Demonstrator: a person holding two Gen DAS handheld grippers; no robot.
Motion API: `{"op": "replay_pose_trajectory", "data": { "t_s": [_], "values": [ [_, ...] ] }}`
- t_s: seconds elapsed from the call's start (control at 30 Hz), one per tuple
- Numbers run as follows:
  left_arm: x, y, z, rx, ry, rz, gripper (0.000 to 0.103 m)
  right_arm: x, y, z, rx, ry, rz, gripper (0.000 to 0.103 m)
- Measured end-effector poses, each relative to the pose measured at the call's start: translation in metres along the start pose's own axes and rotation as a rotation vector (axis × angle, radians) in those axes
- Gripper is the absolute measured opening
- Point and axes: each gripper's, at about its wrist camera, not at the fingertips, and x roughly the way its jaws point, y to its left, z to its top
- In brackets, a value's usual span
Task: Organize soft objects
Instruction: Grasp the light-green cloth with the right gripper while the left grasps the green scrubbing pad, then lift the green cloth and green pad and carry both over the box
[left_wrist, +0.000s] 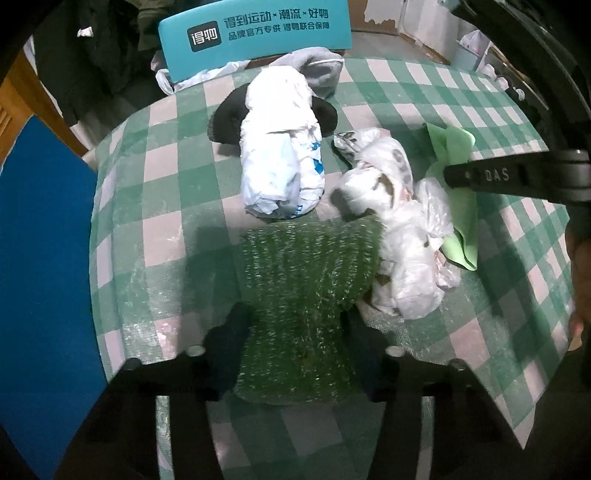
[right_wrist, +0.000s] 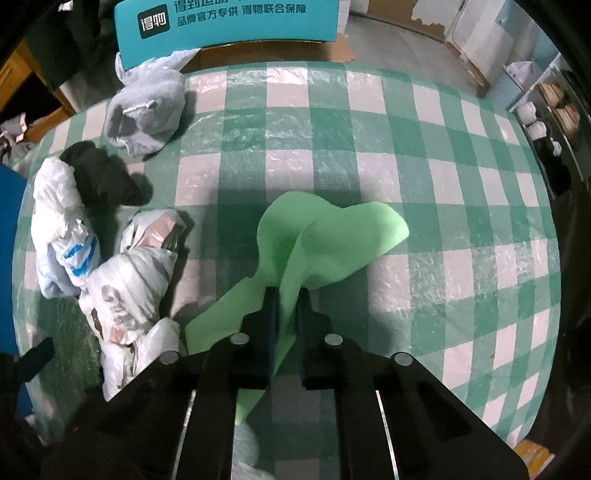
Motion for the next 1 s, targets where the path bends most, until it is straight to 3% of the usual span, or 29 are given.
{"op": "replay_pose_trajectory", "data": {
  "t_s": [0.1, 0.27, 1.0],
  "values": [
    [0.000, 0.007, 0.003, -0.028, 0.011, -0.038, 0.031, -0.003, -0.004, 0.000, 0.008, -0.005, -0.002, 0.005],
    [0.000, 0.017, 0.008, -0.041, 0.008, -0.055, 0.021, -0.018, -0.010, -0.001, 0.014, -0.039, -0.006, 0.004],
    [-0.063, 0.026, 0.010, -0.054, -0.127, -0.037, 0.019, -0.091, 0.008, -0.013, -0.034, -0.196, 0.051, 0.004]
  ]
}}
